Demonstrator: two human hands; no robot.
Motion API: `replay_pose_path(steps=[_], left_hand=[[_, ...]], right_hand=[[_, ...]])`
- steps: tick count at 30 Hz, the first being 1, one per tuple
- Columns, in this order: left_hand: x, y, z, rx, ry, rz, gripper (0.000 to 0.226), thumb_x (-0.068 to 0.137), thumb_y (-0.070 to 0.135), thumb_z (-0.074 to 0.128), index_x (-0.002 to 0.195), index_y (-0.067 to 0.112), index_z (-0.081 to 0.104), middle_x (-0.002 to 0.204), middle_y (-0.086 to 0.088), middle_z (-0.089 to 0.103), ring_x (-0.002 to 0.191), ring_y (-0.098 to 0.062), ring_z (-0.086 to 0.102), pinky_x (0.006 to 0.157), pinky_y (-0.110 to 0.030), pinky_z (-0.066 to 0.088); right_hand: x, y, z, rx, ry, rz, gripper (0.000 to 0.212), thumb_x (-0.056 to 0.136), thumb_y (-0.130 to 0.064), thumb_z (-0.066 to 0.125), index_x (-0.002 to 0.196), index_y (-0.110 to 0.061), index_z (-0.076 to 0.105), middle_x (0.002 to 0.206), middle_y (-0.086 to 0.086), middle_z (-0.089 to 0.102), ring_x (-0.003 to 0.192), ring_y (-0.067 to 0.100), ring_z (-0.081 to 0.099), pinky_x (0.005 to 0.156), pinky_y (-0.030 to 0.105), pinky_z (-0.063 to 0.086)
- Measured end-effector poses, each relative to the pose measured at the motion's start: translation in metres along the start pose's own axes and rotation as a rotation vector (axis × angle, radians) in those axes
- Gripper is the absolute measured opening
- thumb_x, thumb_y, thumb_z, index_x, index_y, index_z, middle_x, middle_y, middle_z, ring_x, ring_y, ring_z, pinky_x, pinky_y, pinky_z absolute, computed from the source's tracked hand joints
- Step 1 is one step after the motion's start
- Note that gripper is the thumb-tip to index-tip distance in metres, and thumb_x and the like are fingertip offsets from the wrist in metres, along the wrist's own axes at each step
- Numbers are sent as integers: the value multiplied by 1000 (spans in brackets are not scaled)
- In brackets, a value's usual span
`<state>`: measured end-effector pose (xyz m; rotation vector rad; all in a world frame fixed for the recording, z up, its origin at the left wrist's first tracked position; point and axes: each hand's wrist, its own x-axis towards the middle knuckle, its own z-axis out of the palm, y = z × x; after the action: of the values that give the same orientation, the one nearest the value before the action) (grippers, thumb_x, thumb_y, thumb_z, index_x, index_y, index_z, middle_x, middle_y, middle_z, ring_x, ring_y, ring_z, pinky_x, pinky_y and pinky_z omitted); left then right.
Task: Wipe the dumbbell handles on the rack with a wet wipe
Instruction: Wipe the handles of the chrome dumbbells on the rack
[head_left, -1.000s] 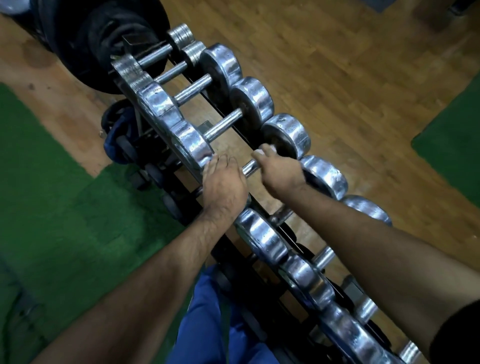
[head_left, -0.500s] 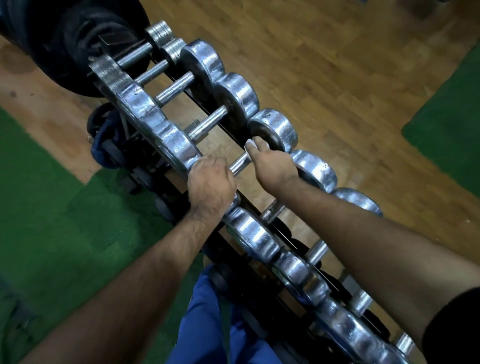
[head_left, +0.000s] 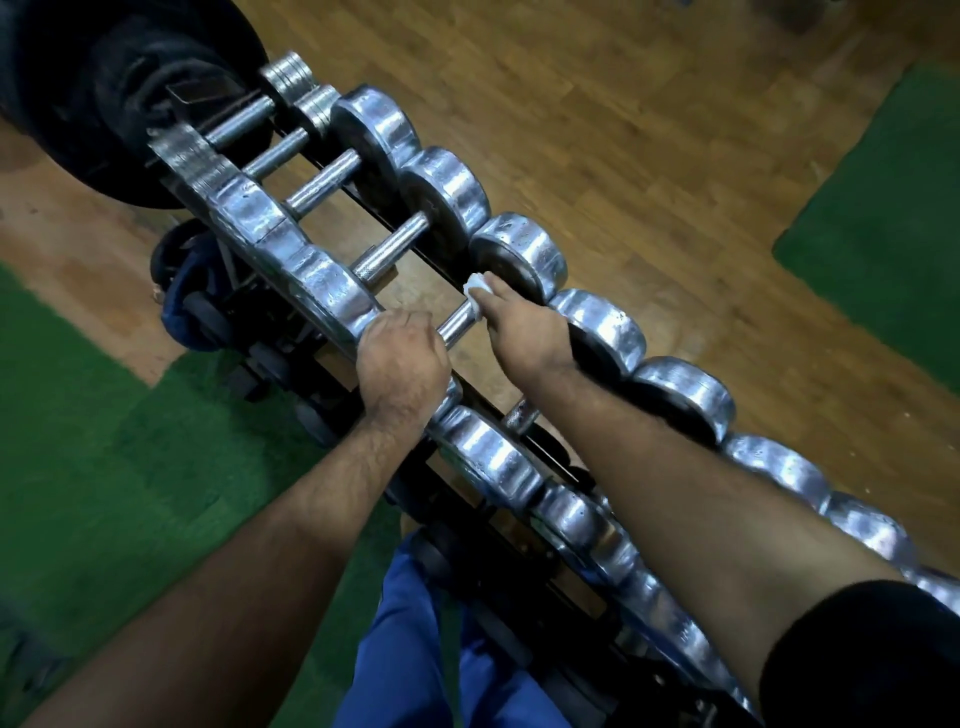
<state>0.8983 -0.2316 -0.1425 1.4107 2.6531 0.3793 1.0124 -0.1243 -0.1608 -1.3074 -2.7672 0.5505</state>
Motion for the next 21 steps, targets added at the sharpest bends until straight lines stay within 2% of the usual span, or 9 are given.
replay_pose_path(steps=[2,4,6,11,13,16,18,19,21], left_hand=[[-1,0,0,-22,6,2,40,86,29,29,81,12,65,76,-4,63,78,-22,58,75,-34,46],[-2,0,-1,-26,13,3,40,86,29,30,81,12,66,75,-4,63,76,-21,58,74,-34,46],[0,0,-1,-34,9,-10,37,86,29,33,82,13,67,76,-3,64,77,-21,58,75,-34,46],[-1,0,-1,-17,-9,-7,36,86,28,33,82,13,66,76,-2,61,74,-18,52,75,-34,45],[-1,-1,0,12,-31,4,31,88,26,37,82,13,65,76,-2,60,73,-14,46,76,-33,46],[-1,-5,0,31,-23,28,24,89,23,44,82,12,64,77,-3,61,73,-13,40,77,-33,47],[-1,-7,1,26,-29,44,24,88,22,43,80,12,64,76,-4,61,72,-14,42,78,-34,46],[-1,-8,2,25,-39,45,25,89,23,42,80,12,64,76,-3,61,73,-16,47,78,-34,46],[-1,-8,-1,-2,-61,58,26,89,23,41,80,13,64,76,-3,62,76,-19,55,80,-34,46]], right_hand=[[-6,-8,2,110,116,98,33,100,-34,46,131,-41,55,145,-19,51,94,25,70,65,31,53],[-15,-19,3,194,208,189,26,99,-39,47,121,-39,61,111,-9,71,84,25,69,59,31,48],[-21,-18,4,290,210,370,24,98,-41,48,113,-36,66,90,-4,72,79,24,65,59,29,41],[-2,-29,6,898,111,840,24,95,-38,51,81,-25,66,83,5,72,77,29,71,76,41,60],[9,-40,7,1061,78,959,25,96,-36,52,80,-23,65,75,6,70,74,28,72,69,36,58],[27,-44,8,1208,50,1063,31,97,-40,54,89,-12,66,81,10,71,75,26,71,59,29,47],[38,-42,8,1278,67,1087,38,100,-40,51,97,-4,64,89,12,69,80,26,68,65,30,50],[40,-43,8,1283,84,1096,41,99,-42,50,96,-3,63,85,11,68,77,24,65,66,30,49],[29,-46,10,1225,41,1086,40,99,-44,51,90,-8,65,70,5,62,56,19,55,51,25,43]])
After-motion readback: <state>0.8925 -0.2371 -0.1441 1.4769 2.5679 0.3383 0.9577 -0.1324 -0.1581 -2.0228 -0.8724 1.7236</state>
